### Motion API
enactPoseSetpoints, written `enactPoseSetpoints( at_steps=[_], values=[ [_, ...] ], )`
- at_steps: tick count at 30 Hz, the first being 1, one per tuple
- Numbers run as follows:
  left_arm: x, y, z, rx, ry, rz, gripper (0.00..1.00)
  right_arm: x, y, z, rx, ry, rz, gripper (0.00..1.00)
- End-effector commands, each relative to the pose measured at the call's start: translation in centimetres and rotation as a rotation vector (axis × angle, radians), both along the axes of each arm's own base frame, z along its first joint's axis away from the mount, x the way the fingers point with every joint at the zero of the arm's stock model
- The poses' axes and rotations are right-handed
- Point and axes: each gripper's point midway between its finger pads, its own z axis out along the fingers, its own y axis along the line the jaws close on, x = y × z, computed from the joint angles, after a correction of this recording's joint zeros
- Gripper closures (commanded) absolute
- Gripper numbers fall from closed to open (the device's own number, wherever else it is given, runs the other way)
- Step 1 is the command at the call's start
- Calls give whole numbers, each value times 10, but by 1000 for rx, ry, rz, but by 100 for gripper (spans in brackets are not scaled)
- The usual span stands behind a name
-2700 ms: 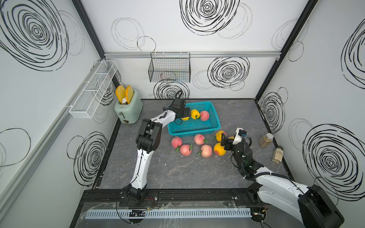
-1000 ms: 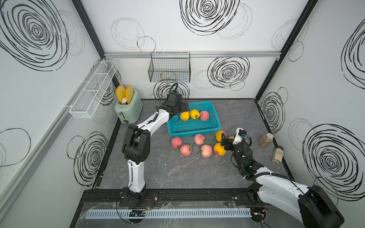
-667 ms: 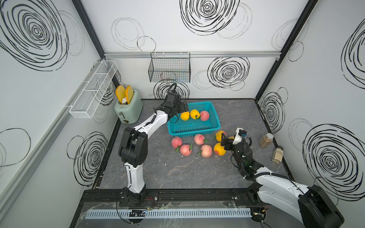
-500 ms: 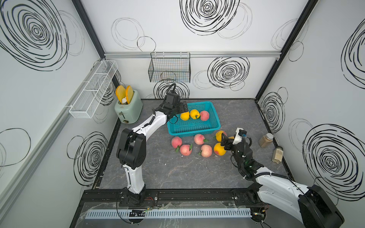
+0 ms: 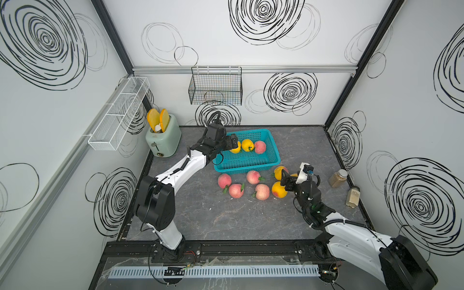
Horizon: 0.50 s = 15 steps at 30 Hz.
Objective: Put the peaches into the basket
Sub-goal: Pick up the peach from the center of the board.
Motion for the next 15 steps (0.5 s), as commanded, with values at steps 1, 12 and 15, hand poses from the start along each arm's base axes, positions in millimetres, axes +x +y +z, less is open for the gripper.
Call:
enactPoseSetpoints(
  at_steps=[1,12,15],
  values=[
    [-14,2,20,-35,-51,-2,5,-1,1,8,7,-22,2,15],
    [-72,38,19,7,-35,-1,4,-1,40,19,-8,16,192,16],
    [-82,50,21,13,-33,3,4,-3,63,12,-27,103,303,16]
  ],
)
